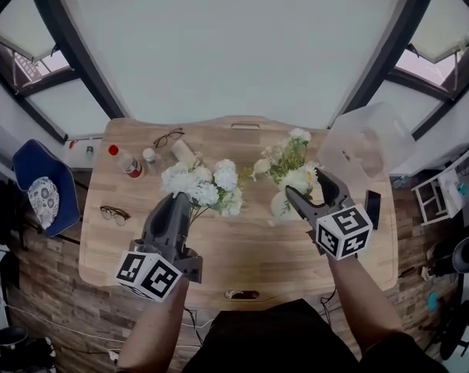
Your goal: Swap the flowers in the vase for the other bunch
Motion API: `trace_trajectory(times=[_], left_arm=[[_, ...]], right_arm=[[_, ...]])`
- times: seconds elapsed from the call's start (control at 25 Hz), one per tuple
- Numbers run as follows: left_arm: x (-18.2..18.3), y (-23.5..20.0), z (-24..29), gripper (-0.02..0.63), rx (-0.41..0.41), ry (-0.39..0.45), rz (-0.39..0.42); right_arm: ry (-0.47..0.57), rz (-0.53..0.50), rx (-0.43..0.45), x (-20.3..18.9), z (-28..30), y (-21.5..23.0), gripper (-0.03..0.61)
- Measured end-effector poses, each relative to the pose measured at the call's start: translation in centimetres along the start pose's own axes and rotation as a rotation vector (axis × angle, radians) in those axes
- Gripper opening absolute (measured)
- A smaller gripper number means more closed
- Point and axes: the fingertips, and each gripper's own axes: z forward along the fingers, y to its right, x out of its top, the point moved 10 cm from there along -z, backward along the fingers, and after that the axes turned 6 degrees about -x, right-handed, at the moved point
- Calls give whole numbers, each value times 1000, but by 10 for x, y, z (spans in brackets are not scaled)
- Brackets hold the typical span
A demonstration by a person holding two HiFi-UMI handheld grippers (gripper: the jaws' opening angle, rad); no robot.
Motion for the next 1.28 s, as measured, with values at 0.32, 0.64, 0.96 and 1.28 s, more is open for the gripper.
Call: trace_trajectory(times=[0.32, 0.64, 0.96, 1.28], left_arm=[[16, 11, -3, 35, 34, 34, 54], [16, 21, -5, 35, 55, 49, 52], [20, 41, -5, 35, 35, 80, 64], [30, 60, -7, 35, 3, 128, 65]], right_arm=[[11, -7, 57, -5, 2, 9, 110], [66, 10, 45, 1, -18, 21, 77], [140, 1, 56, 22, -42, 27, 77], [226, 9, 55, 50, -68, 27, 77]])
